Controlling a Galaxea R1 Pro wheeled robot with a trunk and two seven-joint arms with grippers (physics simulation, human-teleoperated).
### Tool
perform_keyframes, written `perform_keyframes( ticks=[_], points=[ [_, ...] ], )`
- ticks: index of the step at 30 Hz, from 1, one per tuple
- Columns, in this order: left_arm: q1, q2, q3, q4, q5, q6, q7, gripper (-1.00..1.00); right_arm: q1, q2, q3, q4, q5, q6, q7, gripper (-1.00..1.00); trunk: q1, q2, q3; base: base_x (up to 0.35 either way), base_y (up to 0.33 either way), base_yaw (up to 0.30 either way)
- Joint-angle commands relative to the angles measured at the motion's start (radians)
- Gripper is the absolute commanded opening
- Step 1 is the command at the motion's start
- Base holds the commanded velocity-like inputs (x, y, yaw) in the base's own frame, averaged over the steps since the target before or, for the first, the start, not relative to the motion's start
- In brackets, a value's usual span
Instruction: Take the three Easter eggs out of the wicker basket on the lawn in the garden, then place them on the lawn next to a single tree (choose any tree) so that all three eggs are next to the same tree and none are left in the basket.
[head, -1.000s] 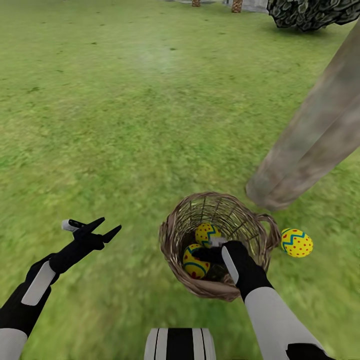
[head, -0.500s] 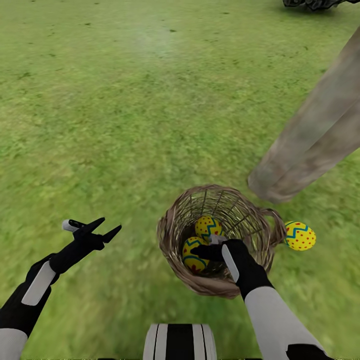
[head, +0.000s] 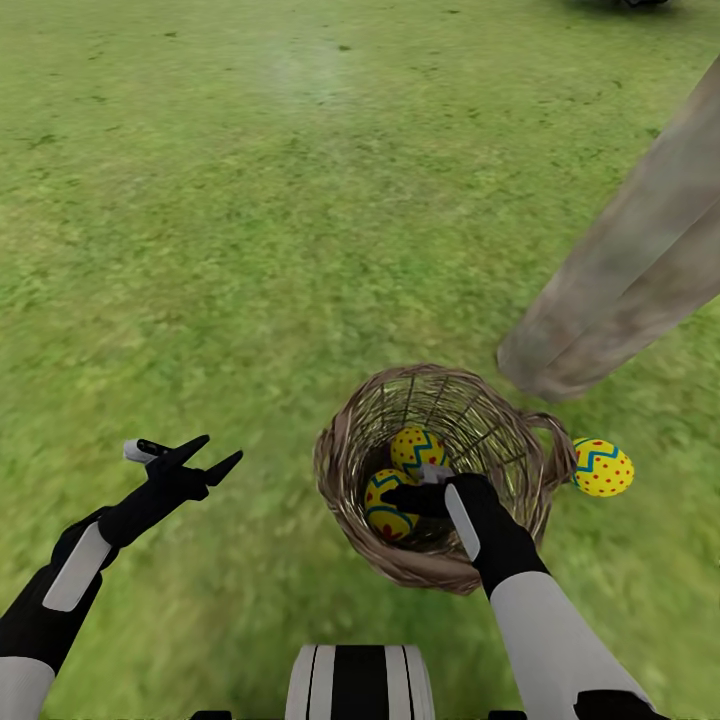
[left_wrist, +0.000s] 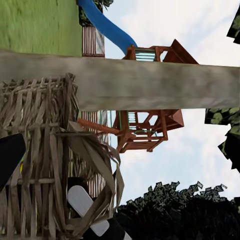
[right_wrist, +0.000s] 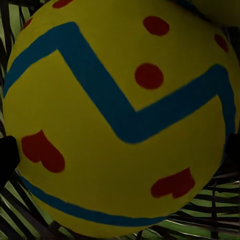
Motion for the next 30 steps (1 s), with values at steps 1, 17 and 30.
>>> perform_keyframes(
  ticks=[1, 17, 30],
  points=[
    [-0.001, 0.001, -0.001, 0.001, 0.004, 0.007, 0.000, 1.00, 0.000, 0.001, -0.006, 0.069, 0.036, -0.017, -0.005, -1.00, 0.000, 0.000, -0.001, 0.000, 0.000, 0.000],
    [-0.001, -0.001, 0.000, -0.003, 0.005, 0.005, -0.004, 1.00, 0.000, 0.001, -0.006, 0.069, 0.036, -0.015, -0.004, -1.00, -0.003, 0.002, 0.026, 0.000, 0.000, 0.000],
    [-0.001, -0.001, -0.001, -0.002, 0.005, 0.007, -0.003, 1.00, 0.000, 0.001, -0.006, 0.069, 0.036, -0.015, -0.005, -1.00, -0.009, 0.005, 0.077, 0.000, 0.000, 0.000]
  ],
)
